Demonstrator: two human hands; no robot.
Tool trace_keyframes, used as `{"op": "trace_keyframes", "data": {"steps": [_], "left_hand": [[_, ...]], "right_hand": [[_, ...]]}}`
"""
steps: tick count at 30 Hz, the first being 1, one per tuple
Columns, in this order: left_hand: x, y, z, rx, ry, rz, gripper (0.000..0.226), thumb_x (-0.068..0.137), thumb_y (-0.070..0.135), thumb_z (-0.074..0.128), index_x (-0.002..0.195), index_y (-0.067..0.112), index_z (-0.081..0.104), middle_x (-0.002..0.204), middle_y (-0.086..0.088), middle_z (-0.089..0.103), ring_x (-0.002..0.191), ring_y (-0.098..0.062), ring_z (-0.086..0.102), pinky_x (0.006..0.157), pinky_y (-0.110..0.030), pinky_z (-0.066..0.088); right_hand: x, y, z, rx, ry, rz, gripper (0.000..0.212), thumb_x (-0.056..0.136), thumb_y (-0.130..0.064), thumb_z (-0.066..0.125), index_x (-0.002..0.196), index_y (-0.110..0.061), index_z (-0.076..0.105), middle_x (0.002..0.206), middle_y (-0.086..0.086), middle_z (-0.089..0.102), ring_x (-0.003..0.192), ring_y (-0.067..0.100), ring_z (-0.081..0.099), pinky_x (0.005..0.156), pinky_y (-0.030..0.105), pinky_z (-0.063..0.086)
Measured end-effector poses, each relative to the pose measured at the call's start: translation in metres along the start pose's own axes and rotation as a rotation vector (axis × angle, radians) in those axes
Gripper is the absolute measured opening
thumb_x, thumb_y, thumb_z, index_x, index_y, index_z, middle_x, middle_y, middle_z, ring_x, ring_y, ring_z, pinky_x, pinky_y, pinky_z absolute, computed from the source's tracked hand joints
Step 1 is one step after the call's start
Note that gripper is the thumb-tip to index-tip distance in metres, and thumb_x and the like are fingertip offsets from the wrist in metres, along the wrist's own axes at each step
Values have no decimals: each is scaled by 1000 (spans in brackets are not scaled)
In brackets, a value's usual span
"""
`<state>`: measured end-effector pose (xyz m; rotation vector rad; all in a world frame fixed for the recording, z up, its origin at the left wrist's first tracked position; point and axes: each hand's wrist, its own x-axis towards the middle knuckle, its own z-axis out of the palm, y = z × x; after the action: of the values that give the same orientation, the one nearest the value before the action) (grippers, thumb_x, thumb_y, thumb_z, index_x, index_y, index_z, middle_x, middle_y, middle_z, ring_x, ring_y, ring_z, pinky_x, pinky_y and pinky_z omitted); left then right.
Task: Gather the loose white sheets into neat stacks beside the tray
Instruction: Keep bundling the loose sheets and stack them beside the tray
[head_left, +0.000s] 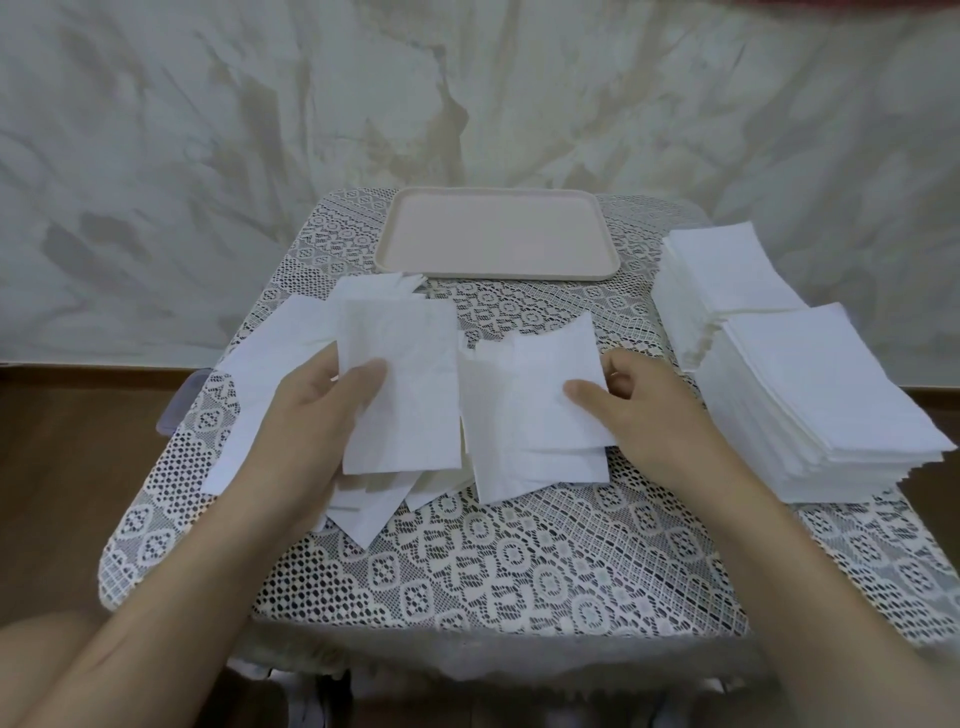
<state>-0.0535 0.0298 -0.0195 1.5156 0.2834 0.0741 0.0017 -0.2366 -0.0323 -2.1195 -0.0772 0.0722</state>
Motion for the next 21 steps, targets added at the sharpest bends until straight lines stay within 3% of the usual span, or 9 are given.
{"op": "trace_keyframes", "data": {"steps": [3, 7, 9, 13, 16, 21], "left_hand": [[0, 1, 0, -2, 2, -6, 24, 108, 24, 54, 108, 33, 76, 102, -5, 77, 97, -33, 72, 75, -74, 58], [-2, 3, 1, -15, 6, -22, 23, 108, 23, 54, 114, 33, 75, 99, -1, 78, 97, -32, 72, 71, -67, 62], [-2, 3, 1, -18, 13, -26, 23, 108, 23, 55, 115, 32, 75, 98, -1, 78, 98, -32, 72, 69, -63, 63], [-3, 4, -1, -4, 13, -27, 23, 108, 23, 55, 114, 31, 75, 100, -2, 78, 99, -32, 72, 71, -68, 62], [-6, 4, -2, -8, 8, -30, 24, 108, 22, 54, 113, 31, 76, 97, 1, 79, 94, -26, 74, 65, -56, 64], [-7, 4, -5, 12, 12, -18, 24, 108, 23, 54, 112, 33, 76, 102, -1, 78, 98, -26, 73, 64, -46, 63]], "right_hand": [[0, 0, -2, -7, 10, 13, 8, 95, -22, 67, 89, -21, 62, 86, -4, 76, 85, 23, 72, 78, 46, 56], [-1, -1, -3, 63, 25, 40, 13, 94, -13, 67, 85, -22, 62, 85, -4, 78, 85, 23, 74, 79, 43, 56], [-1, -3, -2, 133, 26, 45, 14, 95, -11, 67, 88, -22, 63, 87, -4, 79, 84, 19, 75, 77, 38, 55], [0, -6, 0, 248, 9, 62, 6, 96, -13, 67, 95, -18, 67, 90, -4, 80, 84, 16, 76, 78, 35, 57], [-3, -8, 2, 244, -16, 74, 4, 98, -17, 66, 96, -20, 68, 90, -7, 79, 82, 11, 75, 73, 29, 53], [-5, -5, -2, 55, 37, 79, 15, 97, -24, 64, 90, -11, 66, 96, 8, 75, 93, 29, 69, 73, 36, 46]]}}
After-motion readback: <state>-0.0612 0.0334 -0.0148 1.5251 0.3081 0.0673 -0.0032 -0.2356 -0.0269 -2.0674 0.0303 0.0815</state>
